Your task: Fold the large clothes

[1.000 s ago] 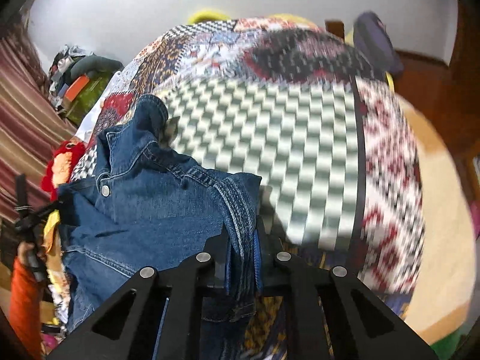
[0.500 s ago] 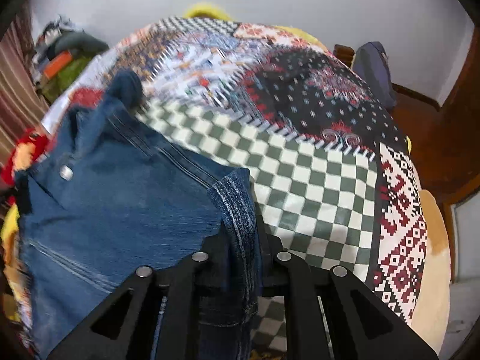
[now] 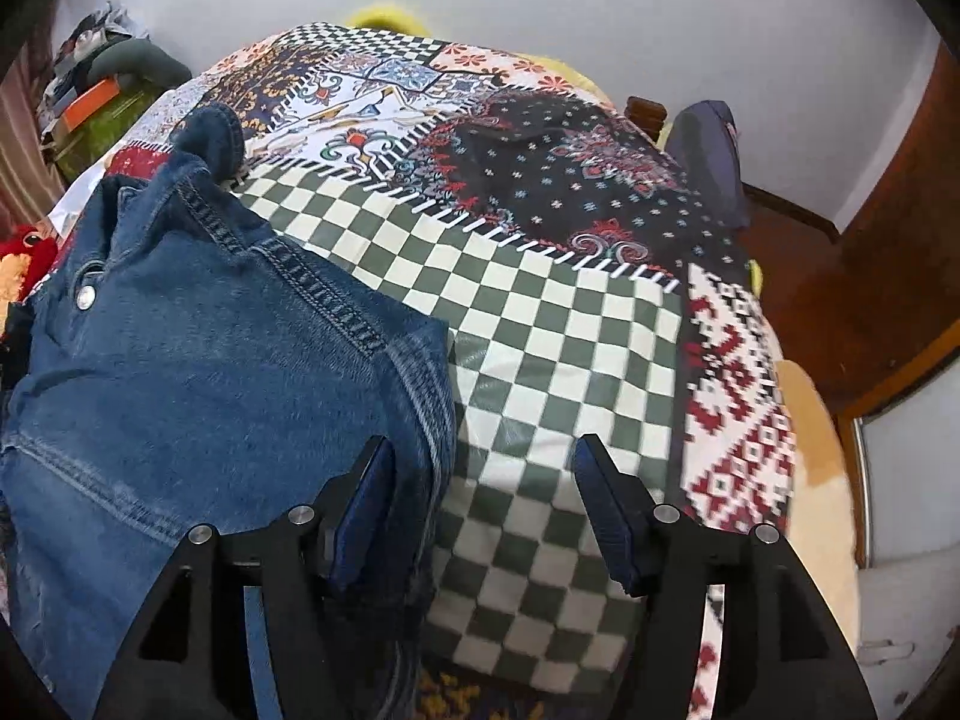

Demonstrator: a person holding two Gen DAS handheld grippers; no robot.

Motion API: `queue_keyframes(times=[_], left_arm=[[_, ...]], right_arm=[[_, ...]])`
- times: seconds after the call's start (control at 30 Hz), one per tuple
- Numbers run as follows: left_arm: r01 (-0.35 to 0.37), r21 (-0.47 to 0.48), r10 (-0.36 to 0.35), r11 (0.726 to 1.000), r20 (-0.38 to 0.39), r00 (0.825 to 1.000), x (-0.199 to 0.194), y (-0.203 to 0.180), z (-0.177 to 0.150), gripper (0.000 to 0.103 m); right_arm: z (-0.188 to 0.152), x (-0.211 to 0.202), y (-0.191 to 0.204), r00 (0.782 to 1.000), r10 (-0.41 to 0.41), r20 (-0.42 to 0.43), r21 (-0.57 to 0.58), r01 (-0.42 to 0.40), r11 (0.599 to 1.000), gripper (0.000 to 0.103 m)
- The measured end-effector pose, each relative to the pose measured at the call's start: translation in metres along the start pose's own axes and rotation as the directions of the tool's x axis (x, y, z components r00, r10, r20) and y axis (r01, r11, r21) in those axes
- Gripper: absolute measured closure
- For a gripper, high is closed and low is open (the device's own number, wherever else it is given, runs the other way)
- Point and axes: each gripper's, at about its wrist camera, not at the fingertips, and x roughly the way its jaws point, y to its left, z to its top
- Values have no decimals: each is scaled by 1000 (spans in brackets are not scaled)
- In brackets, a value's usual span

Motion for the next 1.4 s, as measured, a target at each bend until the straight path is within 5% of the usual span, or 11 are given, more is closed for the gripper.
queue_keyframes(times=[0.2,0.43,0.57,0.63,0.7,0.83,1.17,1.4], left_arm=[[0,21,-1,1000,25,1000,-44,-5,-11,67],[7,83,-20,997,153,988,-131,-22,-30,52],[21,117,-50,993,245,968,-190,-36,-56,31],[25,139,-63,990,278,958,-210,-43,-69,24],[31,154,-77,988,308,948,-234,-48,-89,18],[39,103,-71,994,324,943,-259,-45,-125,0],[-13,49,4,999,185,983,-248,-20,-225,0],[4,-47,-1,999,51,999,-212,11,-274,0]], right_arm=[[-6,-64,6,997,34,69,-4,-34,999,44],[-22,-158,38,980,86,179,-60,-77,995,43],[-43,-211,59,963,140,231,-92,-122,988,40],[-59,-235,68,955,147,257,-92,-127,988,23],[-74,-252,75,947,162,278,-98,-140,985,19],[-108,-274,86,941,210,265,-85,-194,977,15],[-194,-269,94,959,222,178,-56,-216,975,14],[-249,-225,77,981,190,26,43,-191,981,14]])
